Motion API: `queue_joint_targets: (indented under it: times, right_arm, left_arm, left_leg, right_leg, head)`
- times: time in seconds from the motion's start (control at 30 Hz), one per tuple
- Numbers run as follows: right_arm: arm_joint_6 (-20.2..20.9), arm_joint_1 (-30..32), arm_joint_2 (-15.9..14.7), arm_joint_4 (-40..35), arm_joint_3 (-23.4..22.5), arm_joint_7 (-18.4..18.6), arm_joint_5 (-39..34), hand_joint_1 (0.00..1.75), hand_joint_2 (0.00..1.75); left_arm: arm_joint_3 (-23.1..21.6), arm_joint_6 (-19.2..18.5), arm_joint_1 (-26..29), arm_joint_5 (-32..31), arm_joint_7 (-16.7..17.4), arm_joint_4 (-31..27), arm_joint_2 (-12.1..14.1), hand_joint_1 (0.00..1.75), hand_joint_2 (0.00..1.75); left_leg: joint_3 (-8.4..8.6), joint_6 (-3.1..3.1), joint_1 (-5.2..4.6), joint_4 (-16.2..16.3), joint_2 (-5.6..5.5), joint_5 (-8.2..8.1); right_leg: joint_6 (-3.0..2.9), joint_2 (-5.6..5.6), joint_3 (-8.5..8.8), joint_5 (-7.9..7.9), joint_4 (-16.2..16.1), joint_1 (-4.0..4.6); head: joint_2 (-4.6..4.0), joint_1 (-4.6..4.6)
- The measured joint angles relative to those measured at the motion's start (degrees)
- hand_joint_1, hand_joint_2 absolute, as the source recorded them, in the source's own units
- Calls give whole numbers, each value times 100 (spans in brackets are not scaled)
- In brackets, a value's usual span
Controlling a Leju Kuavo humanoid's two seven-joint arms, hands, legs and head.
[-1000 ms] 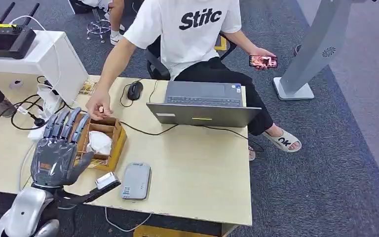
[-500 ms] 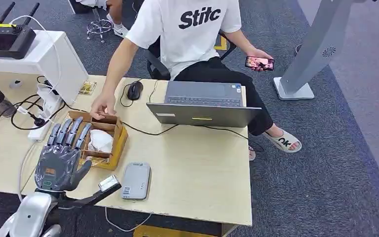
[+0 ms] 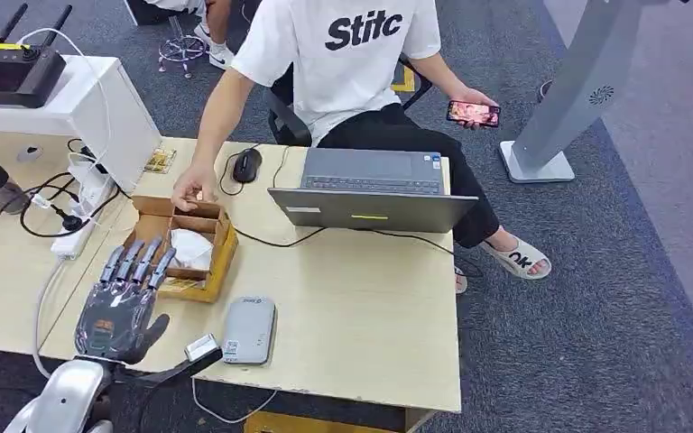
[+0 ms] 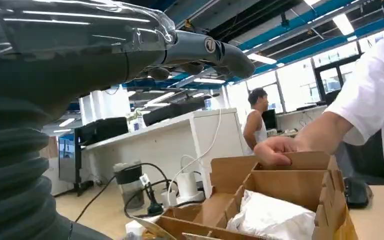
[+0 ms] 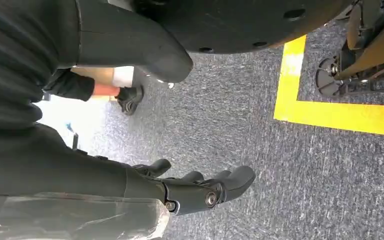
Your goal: Pass the card to the sensor for recognition and then transmit it.
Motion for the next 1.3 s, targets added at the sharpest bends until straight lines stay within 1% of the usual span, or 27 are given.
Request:
queue_joint_targets:
  times: [0.1,0.23,0.3,0.43,0.63,0.77,0.87,1.0,1.1,1.3]
  right_arm:
    - [2,-1,0,0,2,4,-4,0,175]
    - [4,-2,0,0,20,18,24,0,175]
    - [4,-4,0,0,26,17,46,0,175]
    - [4,-4,0,0,39,20,57,0,175]
    - [7,-9,0,0,70,50,105,0,175]
    - [7,-14,0,-2,94,52,109,0,175]
    - [11,-21,-2,-2,144,52,133,0,175]
    - [46,-33,-2,-2,168,52,232,0,175]
    - [90,-37,-2,-2,173,52,308,0,175]
    - [94,-39,-2,-2,175,52,330,0,175]
  left_arm:
    - [0,2,6,-98,96,92,-2,0,175]
    - [4,41,-51,-208,214,380,-4,0,175]
    - [28,81,-121,-221,216,586,-9,0,175]
    - [90,107,-197,-223,217,826,-37,0,175]
    - [321,306,-423,-299,234,1397,-142,0,175]
    - [404,345,-503,-339,225,1661,-206,0,175]
    - [442,442,-568,-363,162,1847,-254,0,175]
    - [487,710,-674,-367,-69,2150,-297,0,175]
    - [501,934,-747,-308,-310,2367,-304,0,175]
    - [531,1010,-789,-269,-391,2551,-306,0,175]
  left_leg:
    - [0,0,0,0,0,0]
    - [0,0,0,0,0,0]
    - [1,0,0,0,0,0]
    - [1,0,0,0,0,0]
    - [1,0,0,0,0,0]
    - [0,0,0,0,0,0]
    - [0,0,0,0,-2,0]
    - [0,0,0,0,-1,0]
    - [0,0,0,0,-1,0]
    - [0,0,0,0,-1,0]
  right_leg:
    - [0,0,0,0,0,0]
    - [0,0,-1,0,0,0]
    - [0,0,0,0,0,0]
    - [0,0,0,0,0,0]
    - [0,0,0,0,0,0]
    - [0,1,-1,0,0,0]
    - [0,0,-1,0,0,0]
    - [0,2,-1,0,0,0]
    - [0,0,0,0,0,0]
    - [0,1,-1,0,0,0]
  head:
    - [0,2]
    - [0,0]
    - [0,0]
    - [0,0]
    - [0,0]
    - [0,0]
    - [0,2]
    - [0,0]
    - [0,0]
    - [0,0]
